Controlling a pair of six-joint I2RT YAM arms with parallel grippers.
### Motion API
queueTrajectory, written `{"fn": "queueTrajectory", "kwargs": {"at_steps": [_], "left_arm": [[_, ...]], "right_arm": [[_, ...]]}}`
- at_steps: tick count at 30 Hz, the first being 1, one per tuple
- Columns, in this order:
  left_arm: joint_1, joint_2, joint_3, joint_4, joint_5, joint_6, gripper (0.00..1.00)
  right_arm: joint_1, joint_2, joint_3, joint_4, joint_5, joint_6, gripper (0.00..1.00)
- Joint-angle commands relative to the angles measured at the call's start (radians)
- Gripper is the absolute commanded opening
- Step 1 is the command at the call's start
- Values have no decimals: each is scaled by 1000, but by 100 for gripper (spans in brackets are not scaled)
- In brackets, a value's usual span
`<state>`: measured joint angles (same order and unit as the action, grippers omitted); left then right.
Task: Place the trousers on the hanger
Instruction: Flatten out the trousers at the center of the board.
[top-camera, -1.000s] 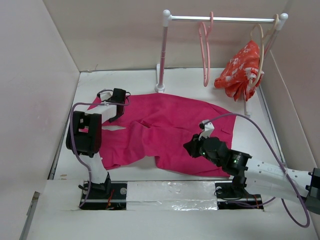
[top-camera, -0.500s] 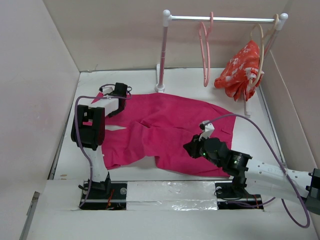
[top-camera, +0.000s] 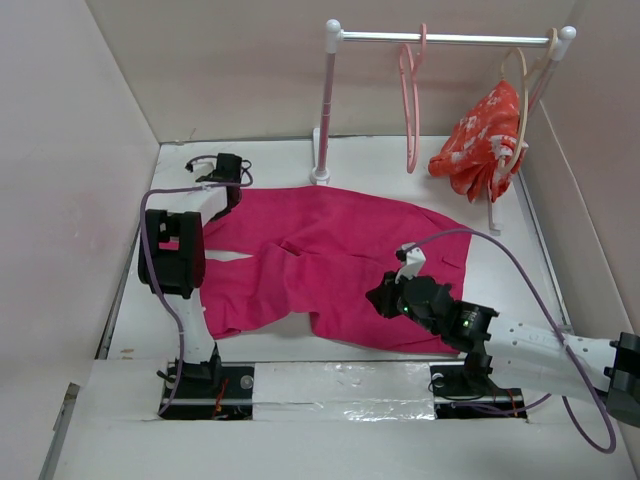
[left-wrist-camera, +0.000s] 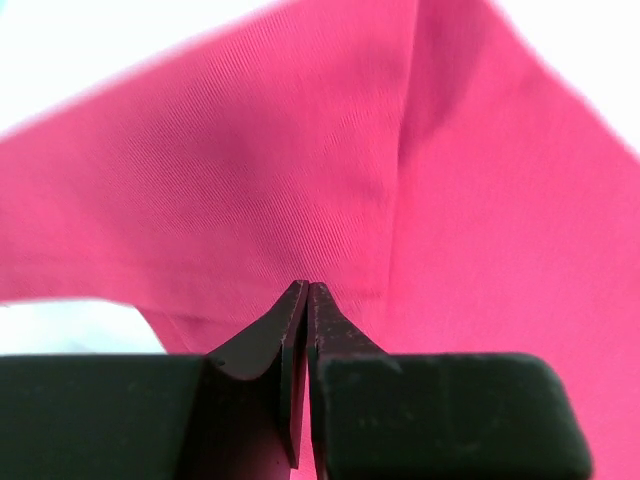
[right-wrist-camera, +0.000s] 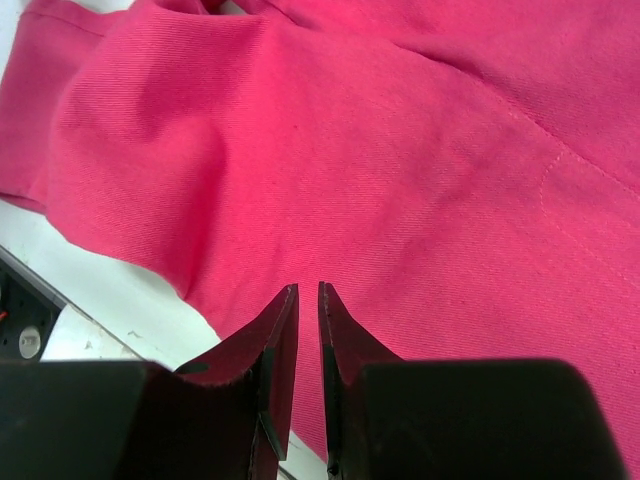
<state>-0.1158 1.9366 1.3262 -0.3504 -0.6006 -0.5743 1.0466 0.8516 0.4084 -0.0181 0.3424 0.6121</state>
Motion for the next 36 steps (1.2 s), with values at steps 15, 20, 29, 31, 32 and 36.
{"fn": "queueTrajectory", "kwargs": {"at_steps": [15, 20, 29, 31, 32, 36], "left_arm": [[15, 4, 68, -13, 248, 229, 36], [15, 22, 67, -21, 219, 218, 36], [15, 70, 73, -41, 150, 203, 23], [15, 88, 76, -50, 145, 205, 21], [15, 91, 79, -56, 137, 206, 15], [15, 53, 90, -58, 116, 191, 0]], "right_arm": [[-17, 37, 7, 67, 27, 6, 20], [-17, 33, -3, 69, 23, 6, 20], [-26, -11, -26, 55, 26, 5, 20], [-26, -19, -31, 53, 24, 6, 20], [-26, -22, -29, 53, 23, 6, 20], [-36, -23, -33, 56, 20, 5, 20]]}}
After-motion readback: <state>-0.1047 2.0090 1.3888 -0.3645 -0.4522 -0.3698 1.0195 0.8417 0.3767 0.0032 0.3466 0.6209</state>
